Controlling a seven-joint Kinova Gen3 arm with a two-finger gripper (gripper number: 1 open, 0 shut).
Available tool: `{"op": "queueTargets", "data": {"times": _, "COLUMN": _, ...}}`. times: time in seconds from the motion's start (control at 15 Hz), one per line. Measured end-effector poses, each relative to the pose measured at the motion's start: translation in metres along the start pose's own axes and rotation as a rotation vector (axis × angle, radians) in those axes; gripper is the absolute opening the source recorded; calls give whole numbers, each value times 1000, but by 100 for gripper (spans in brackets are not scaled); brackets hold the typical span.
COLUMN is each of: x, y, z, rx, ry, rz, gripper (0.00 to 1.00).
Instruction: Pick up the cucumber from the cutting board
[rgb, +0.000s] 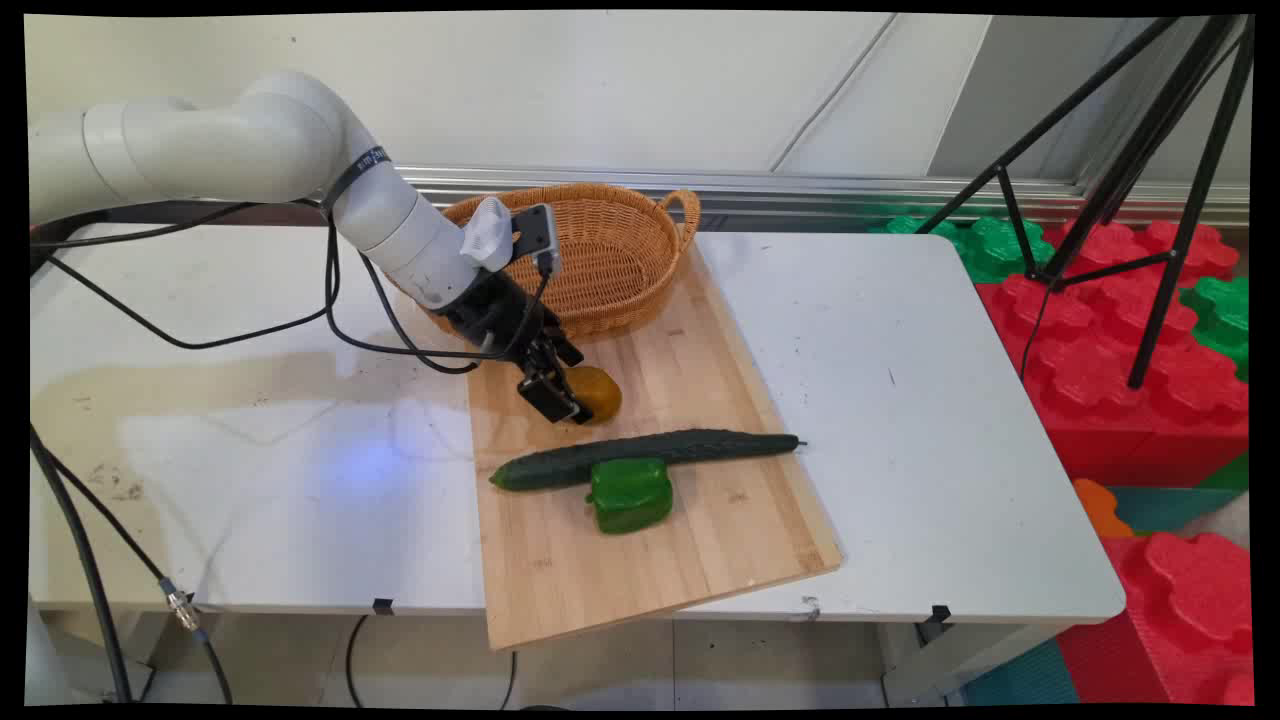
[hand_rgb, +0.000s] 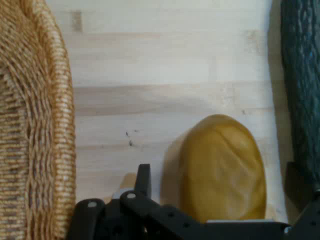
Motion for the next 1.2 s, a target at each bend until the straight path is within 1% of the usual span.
{"op": "queueTargets", "data": {"times": 0.33, "x": 5, "y": 3, "z": -5, "rx": 17, "ry": 24, "rz": -1, "gripper": 100}}
{"op": "queueTargets", "data": {"times": 0.53, "x": 9, "y": 6, "z": -17, "rx": 29, "ry": 52, "rz": -11, "gripper": 100}}
{"op": "queueTargets", "data": {"times": 0.93, "x": 15, "y": 15, "z": -66, "rx": 45, "ry": 127, "rz": -38, "gripper": 100}}
{"op": "queueTargets", "data": {"times": 1.2, "x": 12, "y": 19, "z": -94, "rx": 44, "ry": 155, "rz": -44, "gripper": 100}}
